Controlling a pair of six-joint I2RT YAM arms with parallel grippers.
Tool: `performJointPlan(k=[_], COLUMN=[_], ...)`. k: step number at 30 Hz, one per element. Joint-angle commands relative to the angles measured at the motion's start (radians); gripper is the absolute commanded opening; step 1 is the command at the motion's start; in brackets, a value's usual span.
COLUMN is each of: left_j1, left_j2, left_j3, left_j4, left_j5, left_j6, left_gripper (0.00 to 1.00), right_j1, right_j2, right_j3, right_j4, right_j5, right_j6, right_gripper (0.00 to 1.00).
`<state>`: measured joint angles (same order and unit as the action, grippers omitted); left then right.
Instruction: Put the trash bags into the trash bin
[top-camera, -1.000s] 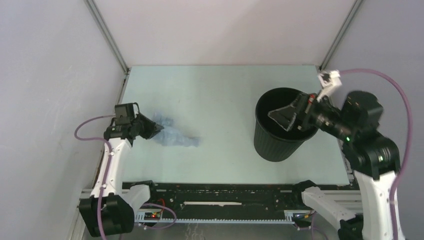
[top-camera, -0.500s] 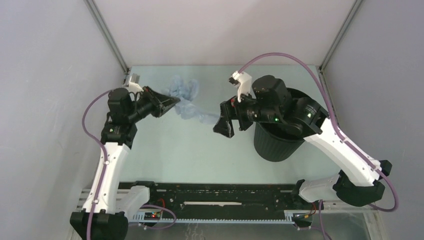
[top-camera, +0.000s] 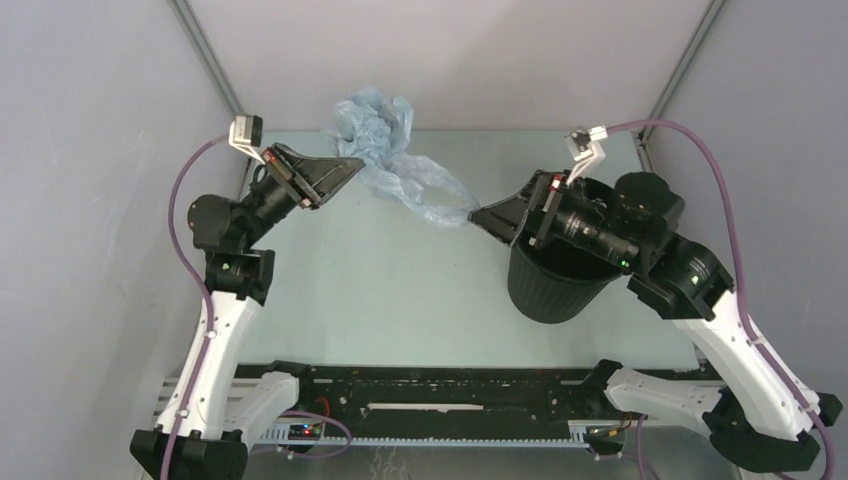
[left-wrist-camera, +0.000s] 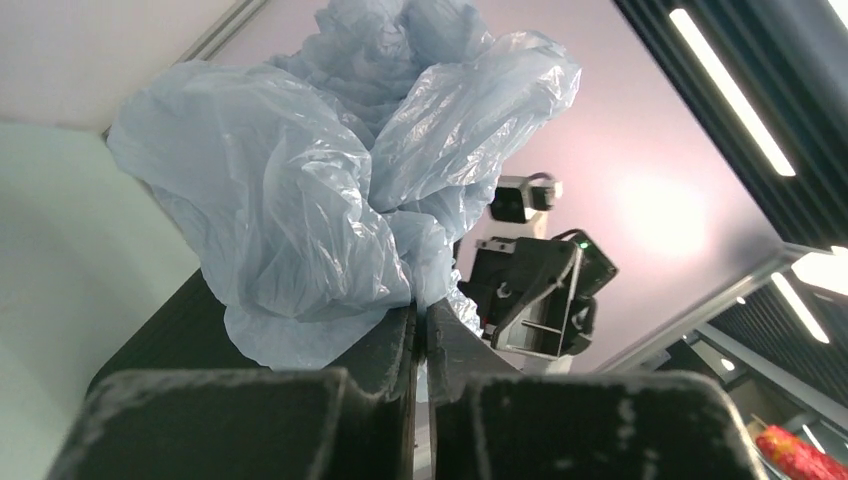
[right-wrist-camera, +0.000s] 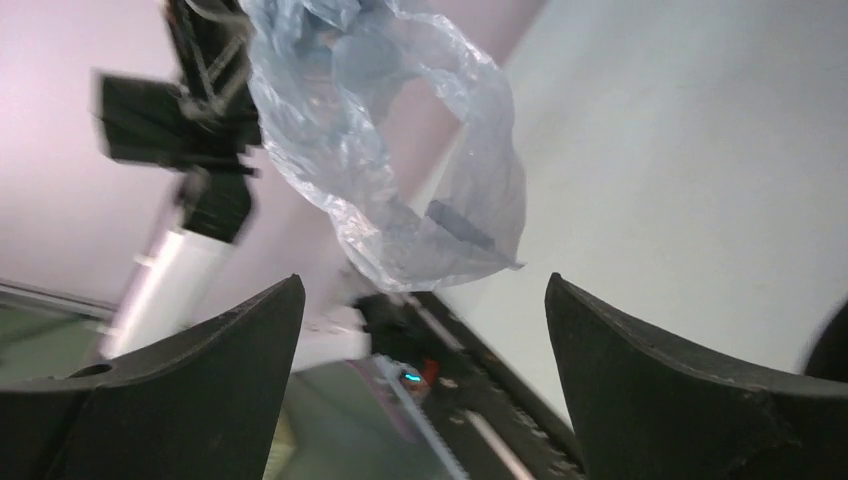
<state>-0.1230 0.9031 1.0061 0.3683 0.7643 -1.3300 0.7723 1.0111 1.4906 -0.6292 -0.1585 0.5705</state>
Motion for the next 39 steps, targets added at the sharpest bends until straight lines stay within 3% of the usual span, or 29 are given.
performJointPlan(k=[1,6,9,12,14,17,18,20,21,22,24,26,30,34,36,39], left_j1=[-0.02,-0.052,-0.084,-0.107,-0.114,-0.115,-0.115,-0.115,-0.115,-0.113,-0.112,-0.112,-0.1,-0.083,-0.083,-0.083], left_j2=[0.005,0.072,0.106,0.122,0.122,0.111,0.106,0.097,0.087,0.07,0.012,-0.062,-0.16,-0.195,-0.205,-0.212], left_j3=[0.049,0.091,0.117,0.115,0.104,0.07,0.058,0.032,0.016,0.0,-0.013,0.001,0.03,0.032,0.02,-0.022], left_j4=[0.276,0.417,0.432,0.45,0.46,0.463,0.462,0.442,0.4,0.314,0.013,-0.319,-0.85,-1.138,-1.175,-1.043], left_j5=[-0.061,-0.082,-0.082,-0.087,-0.089,-0.091,-0.09,-0.084,-0.084,-0.093,-0.148,-0.248,-0.487,-0.62,-0.632,-0.531], left_j6=[-0.119,-0.174,-0.17,-0.163,-0.159,-0.147,-0.144,-0.127,-0.106,-0.068,0.082,0.268,0.457,0.474,0.465,0.421], left_gripper=[0.07,0.07,0.06,0.05,0.05,0.05,0.05,0.18,0.31,0.45,0.71,0.87,0.97,0.97,0.97,0.97], right_j1=[-0.01,-0.024,-0.024,-0.026,-0.023,-0.02,-0.02,-0.023,-0.022,-0.023,-0.044,-0.072,-0.09,-0.103,-0.103,-0.105], right_j2=[-0.018,0.029,0.055,0.07,0.064,0.038,0.03,0.022,0.024,0.028,0.027,0.022,0.017,0.053,0.083,0.129], right_j3=[-0.058,-0.056,-0.057,-0.058,-0.059,-0.062,-0.068,-0.085,-0.085,-0.084,-0.085,-0.085,-0.084,-0.08,-0.081,-0.07], right_j4=[0.217,0.295,0.3,0.294,0.299,0.276,0.29,0.34,0.351,0.351,0.336,0.334,0.349,0.308,0.28,0.211], right_j5=[0.046,0.004,0.014,0.026,0.054,0.129,0.136,0.136,0.137,0.14,0.138,0.106,0.065,-0.029,-0.1,-0.178], right_j6=[0.399,0.655,0.732,0.747,0.718,0.661,0.633,0.563,0.518,0.477,0.369,0.266,0.087,-0.018,-0.059,-0.104], right_gripper=[1.0,0.99,0.99,0.91,0.78,0.68,0.57,0.21,0.05,0.0,0.0,0.0,0.0,0.0,0.0,0.0])
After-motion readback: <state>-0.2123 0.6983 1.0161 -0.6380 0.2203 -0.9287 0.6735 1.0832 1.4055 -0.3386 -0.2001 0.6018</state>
